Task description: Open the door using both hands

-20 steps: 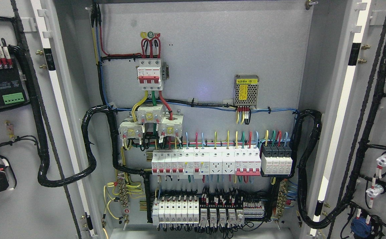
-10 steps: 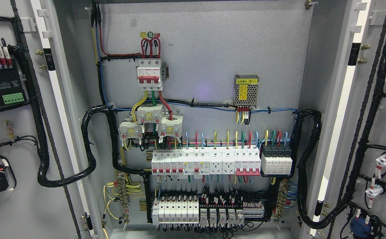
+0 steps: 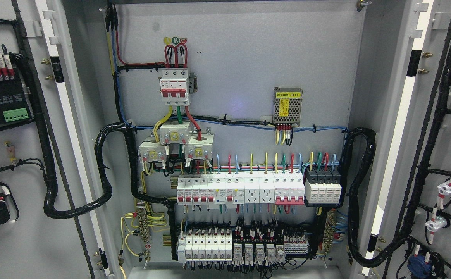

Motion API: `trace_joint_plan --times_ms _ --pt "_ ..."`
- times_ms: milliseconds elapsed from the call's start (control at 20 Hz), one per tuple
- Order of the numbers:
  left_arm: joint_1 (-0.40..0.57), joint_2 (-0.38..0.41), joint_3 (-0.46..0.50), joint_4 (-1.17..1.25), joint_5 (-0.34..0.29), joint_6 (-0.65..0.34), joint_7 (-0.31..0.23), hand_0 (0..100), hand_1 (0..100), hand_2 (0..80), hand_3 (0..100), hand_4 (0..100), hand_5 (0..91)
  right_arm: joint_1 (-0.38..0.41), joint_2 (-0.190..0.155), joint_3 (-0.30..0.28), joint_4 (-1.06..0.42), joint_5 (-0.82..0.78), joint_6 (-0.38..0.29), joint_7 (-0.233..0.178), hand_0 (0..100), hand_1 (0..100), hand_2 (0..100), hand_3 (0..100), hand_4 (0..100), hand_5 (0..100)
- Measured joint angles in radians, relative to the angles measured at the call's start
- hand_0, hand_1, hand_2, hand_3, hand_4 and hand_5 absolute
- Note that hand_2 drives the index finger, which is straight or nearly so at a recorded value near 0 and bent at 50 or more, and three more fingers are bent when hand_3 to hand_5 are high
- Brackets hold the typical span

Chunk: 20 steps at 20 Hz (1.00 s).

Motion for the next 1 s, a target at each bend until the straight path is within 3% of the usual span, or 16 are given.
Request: trace_joint_plan --times_ms 200,451,1002 --pt "0.004 -0.001 -0.026 -0.020 0.000 -0.011 0.001 0 0 0.0 0 4 0.0 0.013 0.015 -0.010 -0.020 -0.028 0.000 0.057 0 0 0 0 0 0" --pt "0.007 -0.002 -0.073 -0.039 -0.001 -0.024 0.004 0 0 0.0 0 4 0.0 0.029 0.043 -0.028 -0.039 -0.045 0.000 0.077 0 0 0 0 0 0" --pt "0.055 -0.007 -0.196 -0.063 -0.005 -0.028 0.006 0 0 0.0 0 4 0.0 0.166 0.163 -0.059 -0.114 -0.048 -0.004 0.157 0 0 0 0 0 0"
